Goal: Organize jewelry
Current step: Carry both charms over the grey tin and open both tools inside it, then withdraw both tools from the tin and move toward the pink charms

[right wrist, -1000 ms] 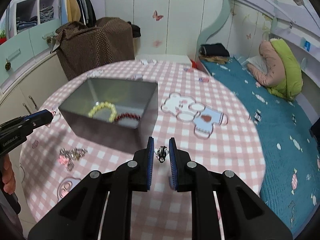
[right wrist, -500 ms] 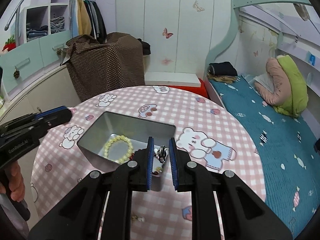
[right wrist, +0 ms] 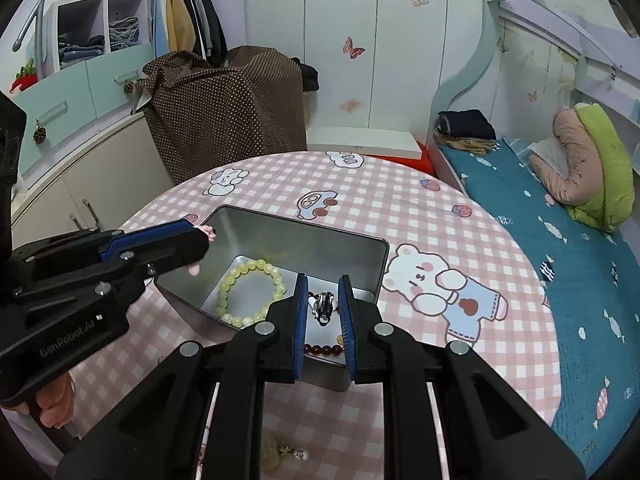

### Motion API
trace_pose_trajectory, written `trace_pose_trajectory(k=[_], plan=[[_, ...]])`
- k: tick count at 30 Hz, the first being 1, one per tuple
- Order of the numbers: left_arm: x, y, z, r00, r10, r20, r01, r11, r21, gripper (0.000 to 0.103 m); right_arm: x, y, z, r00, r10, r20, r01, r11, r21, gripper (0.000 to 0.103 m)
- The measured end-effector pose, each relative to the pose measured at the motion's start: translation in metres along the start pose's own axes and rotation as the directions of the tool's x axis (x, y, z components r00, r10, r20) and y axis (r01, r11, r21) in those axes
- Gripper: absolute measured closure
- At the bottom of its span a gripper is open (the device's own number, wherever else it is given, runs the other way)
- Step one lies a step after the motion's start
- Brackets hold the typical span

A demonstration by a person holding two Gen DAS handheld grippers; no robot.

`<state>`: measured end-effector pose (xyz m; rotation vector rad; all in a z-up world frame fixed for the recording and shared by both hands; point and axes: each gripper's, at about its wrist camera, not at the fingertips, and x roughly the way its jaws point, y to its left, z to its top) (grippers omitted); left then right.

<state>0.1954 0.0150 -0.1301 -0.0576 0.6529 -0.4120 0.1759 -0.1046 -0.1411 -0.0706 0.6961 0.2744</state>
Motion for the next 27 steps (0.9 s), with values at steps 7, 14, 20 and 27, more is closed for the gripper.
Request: trace_pose_trajectory(k=[7,14,20,27], plan=[[-0.001,0.0,-0.001,0.999,0.041,0.001,-0.041,0.999,0.006,0.059,-0.006,-0.007,0.001,0.997,-0.075,0.034,0.075,0.997,0.01,0.041],[-0.003,0.003,-0.003,0.999,0.053,-0.008,-0.053,0.999,-0.003,0.057,-0.008,-0.016,0.0,0.996,-0.091,0.028,0.09,0.995,0.032,0.038],[-0.007,0.003,-0.003,0.998,0.055,-0.006,-0.055,0.998,-0.002,0.057,-0.013,-0.018,-0.002,0.995,-0.098,0.031,0.097,0.995,0.039,0.038],[-0.013,0.003,-0.004,0.998,0.056,-0.001,-0.056,0.998,-0.005,0.048,-0.021,-0.017,-0.006,0.993,-0.116,0.036,0.115,0.993,0.042,0.028]])
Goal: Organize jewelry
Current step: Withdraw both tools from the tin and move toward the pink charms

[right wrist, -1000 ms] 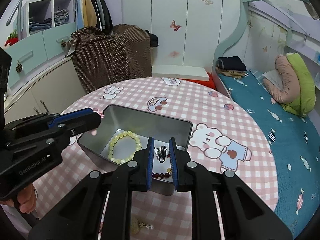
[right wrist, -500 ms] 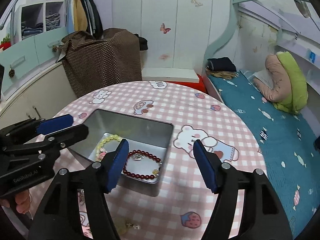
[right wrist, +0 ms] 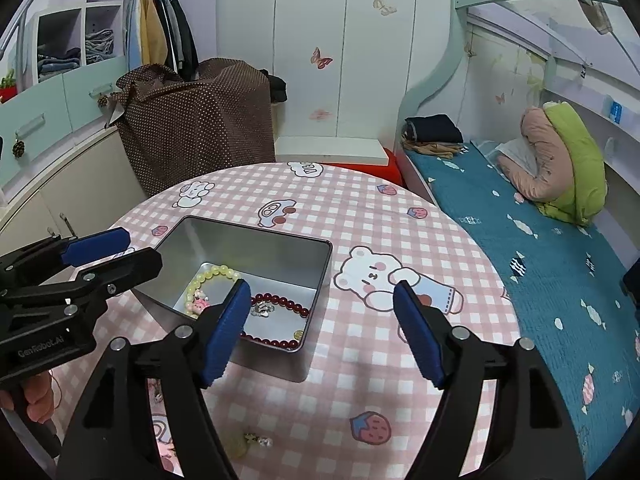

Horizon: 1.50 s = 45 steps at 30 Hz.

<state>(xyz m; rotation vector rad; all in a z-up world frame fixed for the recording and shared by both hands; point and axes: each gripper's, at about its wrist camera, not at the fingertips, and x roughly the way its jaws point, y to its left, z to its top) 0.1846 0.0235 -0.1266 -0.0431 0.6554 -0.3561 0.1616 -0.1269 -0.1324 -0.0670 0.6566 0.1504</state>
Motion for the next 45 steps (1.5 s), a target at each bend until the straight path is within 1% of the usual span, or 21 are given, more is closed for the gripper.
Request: trace_pose_trajectory(k=[3,5,9,10,13,14,17,21,24,26,29,34,36,37,39,40,41,42,43,45], plan=[[-0.004,0.002,-0.004,1.0,0.009,-0.002,-0.009,1.0,-0.003,0.045,-0.004,-0.001,-0.003,1.0,-0.011,0.001,0.011,1.0,0.005,0.025],[-0.008,0.003,-0.007,1.0,0.013,-0.002,-0.013,1.0,-0.004,0.037,-0.007,-0.002,-0.004,1.0,-0.02,0.002,0.02,1.0,0.01,0.02],[-0.017,0.003,-0.014,1.0,0.027,0.003,-0.027,1.0,-0.008,0.026,-0.014,-0.005,-0.009,0.999,-0.034,0.0,0.034,0.999,0.033,0.015],[-0.02,0.003,-0.017,1.0,0.029,0.003,-0.029,1.0,-0.009,0.022,-0.016,-0.006,-0.01,0.999,-0.04,-0.002,0.04,0.999,0.036,0.015],[-0.025,0.005,-0.023,0.999,0.037,-0.003,-0.037,0.999,-0.011,0.017,-0.019,-0.008,-0.016,0.998,-0.056,-0.017,0.056,0.998,0.039,0.015],[-0.027,0.006,-0.027,0.999,0.04,-0.006,-0.04,0.999,-0.014,0.014,-0.02,-0.008,-0.019,0.998,-0.057,-0.021,0.058,0.997,0.04,0.015],[-0.031,0.007,-0.035,0.999,0.05,-0.02,-0.05,0.998,-0.024,0.013,-0.022,-0.008,-0.027,0.997,-0.066,-0.044,0.068,0.996,0.049,0.014],[-0.034,0.009,-0.048,0.997,0.059,-0.051,-0.061,0.998,-0.032,0.012,-0.028,-0.006,-0.04,0.997,-0.048,-0.053,0.051,0.997,0.05,0.014],[-0.035,0.01,-0.06,0.995,0.074,-0.072,-0.076,0.997,-0.034,0.012,-0.033,-0.003,-0.05,0.997,-0.05,-0.056,0.052,0.997,0.051,0.014],[-0.038,0.011,-0.068,0.994,0.079,-0.08,-0.082,0.996,-0.033,0.011,-0.036,0.002,-0.058,0.998,-0.02,-0.057,0.023,0.998,0.053,0.014],[-0.043,0.012,-0.078,0.992,0.085,-0.092,-0.088,0.996,-0.031,0.011,-0.04,0.008,-0.069,0.998,-0.002,-0.059,0.006,0.998,0.057,0.014],[-0.049,0.015,-0.095,0.987,0.111,-0.113,-0.114,0.993,-0.028,0.011,-0.042,0.029,-0.086,0.996,0.061,-0.069,-0.058,0.997,0.046,0.014],[-0.053,0.019,-0.103,0.987,0.117,-0.108,-0.121,0.992,-0.035,0.011,-0.04,0.039,-0.094,0.994,0.062,-0.086,-0.059,0.998,0.038,0.014],[-0.054,0.02,-0.107,0.987,0.121,-0.101,-0.125,0.991,-0.036,0.011,-0.038,0.043,-0.098,0.993,0.074,-0.097,-0.071,0.997,0.034,0.016],[-0.057,0.023,-0.113,0.984,0.15,-0.091,-0.154,0.988,-0.033,0.011,-0.036,0.051,-0.104,0.99,0.089,-0.108,-0.085,0.996,0.036,0.028],[-0.058,0.024,-0.116,0.982,0.167,-0.086,-0.17,0.985,-0.028,0.011,-0.035,0.053,-0.106,0.989,0.097,-0.112,-0.094,0.995,0.036,0.03],[-0.06,0.025,-0.119,0.981,0.179,-0.079,-0.181,0.983,-0.024,0.011,-0.034,0.057,-0.107,0.987,0.114,-0.114,-0.111,0.993,0.032,0.036],[-0.061,0.026,-0.121,0.98,0.183,-0.074,-0.186,0.982,-0.023,0.011,-0.032,0.061,-0.109,0.986,0.123,-0.113,-0.121,0.992,0.027,0.042],[-0.062,0.027,-0.124,0.98,0.187,-0.066,-0.189,0.982,-0.023,0.011,-0.031,0.064,-0.11,0.986,0.126,-0.11,-0.125,0.992,0.022,0.043],[-0.063,0.03,-0.127,0.984,0.172,-0.048,-0.173,0.985,-0.027,0.011,-0.027,0.072,-0.113,0.985,0.13,-0.115,-0.129,0.992,0.009,0.054]])
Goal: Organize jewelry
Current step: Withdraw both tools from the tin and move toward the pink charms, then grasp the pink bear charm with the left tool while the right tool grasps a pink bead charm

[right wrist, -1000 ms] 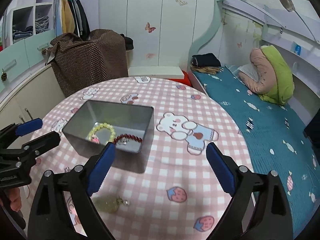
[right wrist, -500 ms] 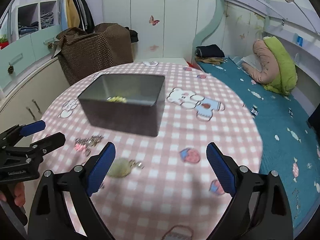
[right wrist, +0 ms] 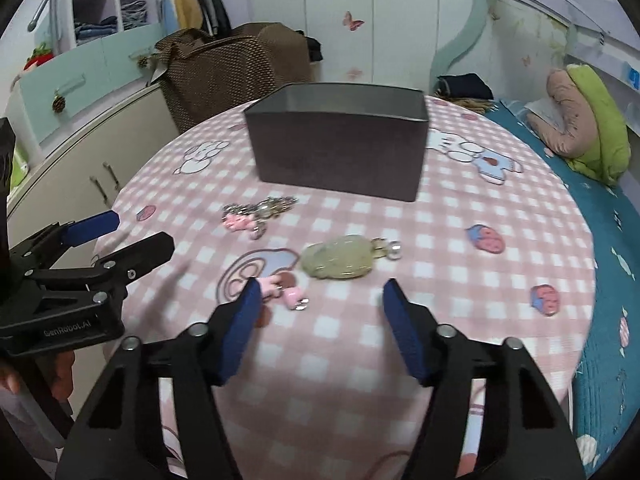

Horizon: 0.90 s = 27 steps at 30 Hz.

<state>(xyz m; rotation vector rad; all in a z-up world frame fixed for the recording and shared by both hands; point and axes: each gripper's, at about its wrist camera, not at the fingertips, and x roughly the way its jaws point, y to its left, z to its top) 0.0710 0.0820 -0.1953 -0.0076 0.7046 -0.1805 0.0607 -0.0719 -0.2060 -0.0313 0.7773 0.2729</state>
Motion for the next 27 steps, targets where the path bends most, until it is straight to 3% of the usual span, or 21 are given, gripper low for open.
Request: trace_pose_trajectory(k=[4,8,11,19,27], plan=[[-0.002,0.008,-0.007,0.998,-0.045,0.031,0.047,0.997,-0.058,0.011,0.004,0.008,-0.003,0.999,-0.03,0.026,0.031,0.999,-0.037,0.063],[-0.004,0.002,-0.012,0.998,0.025,0.061,-0.024,1.0,-0.004,0.011,0.003,0.012,-0.005,0.998,-0.035,0.047,0.038,0.998,-0.059,0.082],[-0.003,-0.001,-0.014,0.998,0.016,0.064,-0.017,1.0,0.003,0.011,0.004,0.018,-0.008,0.997,-0.039,0.072,0.045,0.995,-0.09,0.089],[-0.003,-0.005,-0.011,0.996,-0.049,0.069,0.05,0.998,-0.025,0.011,0.003,0.015,-0.007,0.996,-0.03,0.087,0.035,0.997,-0.063,0.089],[0.002,-0.019,0.004,0.995,-0.07,0.065,0.071,0.998,-0.004,0.012,-0.017,-0.006,0.004,0.988,-0.055,0.147,0.055,0.998,0.001,0.089]])
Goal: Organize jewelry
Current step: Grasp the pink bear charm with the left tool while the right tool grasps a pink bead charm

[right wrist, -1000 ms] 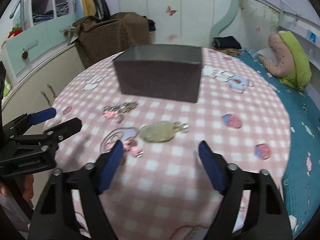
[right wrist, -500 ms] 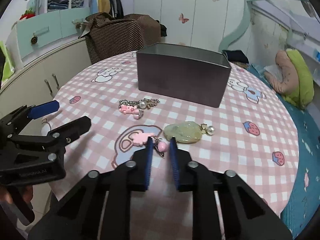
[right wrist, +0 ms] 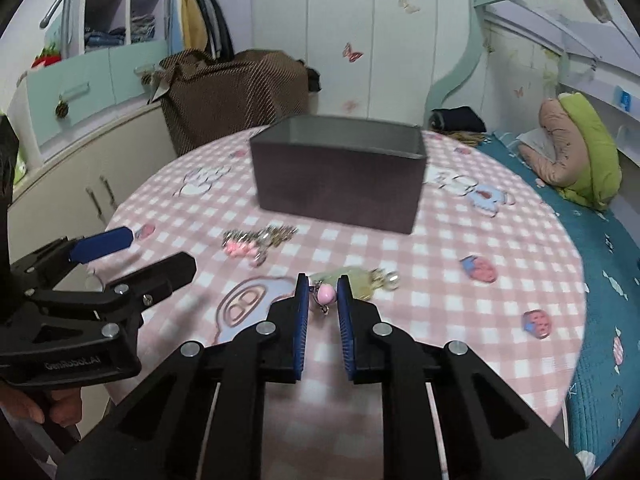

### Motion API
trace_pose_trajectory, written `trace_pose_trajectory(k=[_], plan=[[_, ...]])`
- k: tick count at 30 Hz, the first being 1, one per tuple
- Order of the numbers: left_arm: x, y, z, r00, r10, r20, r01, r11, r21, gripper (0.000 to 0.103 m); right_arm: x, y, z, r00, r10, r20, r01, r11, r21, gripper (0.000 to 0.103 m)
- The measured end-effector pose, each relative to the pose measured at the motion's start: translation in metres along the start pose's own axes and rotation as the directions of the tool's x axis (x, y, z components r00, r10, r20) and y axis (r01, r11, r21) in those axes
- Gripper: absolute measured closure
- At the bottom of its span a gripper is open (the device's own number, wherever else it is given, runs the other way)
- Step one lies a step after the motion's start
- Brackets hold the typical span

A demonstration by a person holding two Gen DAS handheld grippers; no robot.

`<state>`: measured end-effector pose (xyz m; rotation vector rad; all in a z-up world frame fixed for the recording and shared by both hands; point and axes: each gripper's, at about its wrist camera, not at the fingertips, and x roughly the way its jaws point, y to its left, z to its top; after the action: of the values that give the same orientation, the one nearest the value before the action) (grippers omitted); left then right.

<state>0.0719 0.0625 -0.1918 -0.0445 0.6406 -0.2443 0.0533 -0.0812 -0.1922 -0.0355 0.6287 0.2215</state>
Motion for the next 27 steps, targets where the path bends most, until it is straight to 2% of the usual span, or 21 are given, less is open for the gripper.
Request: trace_pose_trajectory(k=[2,4,10,15,16,19,27], plan=[[0.006,-0.006,0.004,1.0,-0.009,-0.016,0.009,1.0,0.006,0.025,-0.005,-0.01,0.005,1.0,-0.019,0.022,0.018,1.0,0.02,0.089],[0.014,-0.01,0.008,0.999,-0.012,-0.043,0.012,1.0,0.001,0.027,-0.009,-0.018,0.009,0.998,-0.04,0.043,0.038,0.999,0.032,0.089],[0.04,-0.022,0.017,0.992,-0.041,-0.116,0.037,0.999,-0.038,0.044,-0.012,-0.043,0.017,0.993,-0.077,0.084,0.071,0.994,0.081,0.089],[0.052,-0.026,0.023,0.989,-0.012,-0.15,0.005,0.999,-0.046,0.052,-0.007,-0.059,0.019,0.994,-0.071,0.089,0.061,0.992,0.108,0.089],[0.055,-0.027,0.024,0.987,-0.002,-0.162,-0.005,0.999,-0.046,0.059,-0.006,-0.061,0.019,0.994,-0.066,0.087,0.056,0.992,0.113,0.089],[0.057,-0.03,0.023,0.985,0.025,-0.168,-0.027,1.0,-0.008,0.069,-0.003,-0.066,0.018,0.995,-0.052,0.085,0.042,0.992,0.118,0.089],[0.047,-0.026,0.018,0.984,0.01,-0.18,-0.012,1.0,-0.011,0.07,0.0,-0.071,0.015,0.997,-0.029,0.076,0.018,0.99,0.141,0.089]])
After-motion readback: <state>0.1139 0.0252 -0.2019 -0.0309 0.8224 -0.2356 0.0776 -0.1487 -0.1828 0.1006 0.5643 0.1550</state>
